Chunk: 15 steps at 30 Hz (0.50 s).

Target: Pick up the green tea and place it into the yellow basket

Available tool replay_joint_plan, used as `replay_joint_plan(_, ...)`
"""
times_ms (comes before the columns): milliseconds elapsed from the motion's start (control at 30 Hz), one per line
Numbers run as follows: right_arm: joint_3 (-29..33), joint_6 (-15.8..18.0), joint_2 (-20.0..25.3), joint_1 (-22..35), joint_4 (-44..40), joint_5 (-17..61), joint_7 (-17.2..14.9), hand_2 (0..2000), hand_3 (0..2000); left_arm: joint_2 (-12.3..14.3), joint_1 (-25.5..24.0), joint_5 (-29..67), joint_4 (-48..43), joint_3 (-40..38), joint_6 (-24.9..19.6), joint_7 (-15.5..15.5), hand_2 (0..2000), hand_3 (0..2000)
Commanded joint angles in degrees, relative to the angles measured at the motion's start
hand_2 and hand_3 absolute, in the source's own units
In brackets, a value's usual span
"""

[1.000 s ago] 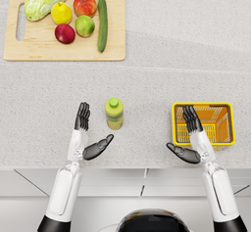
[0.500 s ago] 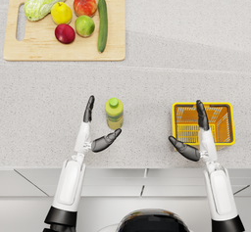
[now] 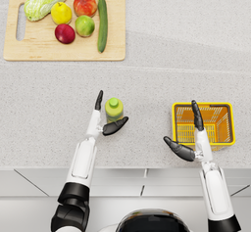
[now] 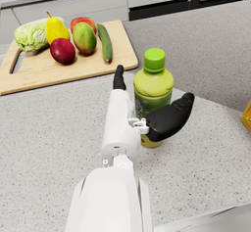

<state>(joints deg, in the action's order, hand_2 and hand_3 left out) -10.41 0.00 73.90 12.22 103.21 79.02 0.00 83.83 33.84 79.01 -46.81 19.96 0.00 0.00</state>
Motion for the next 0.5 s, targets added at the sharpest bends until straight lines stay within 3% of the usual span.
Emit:
replay_joint_plan(33, -0.4, 0.0, 0.4, 0.6, -0.8, 0.0, 0.0, 0, 0, 2.6, 5.9, 0.0, 9.4, 0.4, 0.0, 0.0, 0, 0)
replay_joint_plan(233, -0.6, 0.0, 1.1, 0.2, -0.8, 0.0, 0.0, 0, 0, 4.7, 10.0, 0.0, 17.2, -1.1, 0.0, 0.0, 0, 0)
replay_joint_plan(267, -0.5, 0.0, 1.2, 0.2, -0.8, 0.0, 0.0, 0, 0, 4.9, 10.5, 0.0, 18.2, -1.7, 0.0, 0.0, 1361, 327)
replay_joint_plan(300, -0.4, 0.0, 1.3, 0.2, -0.8, 0.0, 0.0, 0, 0, 5.1, 10.5, 0.0, 18.7, -2.1, -1.0, -0.1, 2000, 653)
replay_joint_plan(433, -0.1, 0.0, 1.7, 0.0, -0.9, 0.0, 0.0, 0, 0, 4.8, 8.9, 0.1, 15.2, -1.4, -0.5, -0.1, 2000, 1960)
replay_joint_plan(500, -0.1, 0.0, 2.0, 0.1, -0.8, 0.0, 0.0, 0, 0, 4.6, 8.0, 0.1, 13.5, -0.1, 0.4, -0.3, 2000, 2000)
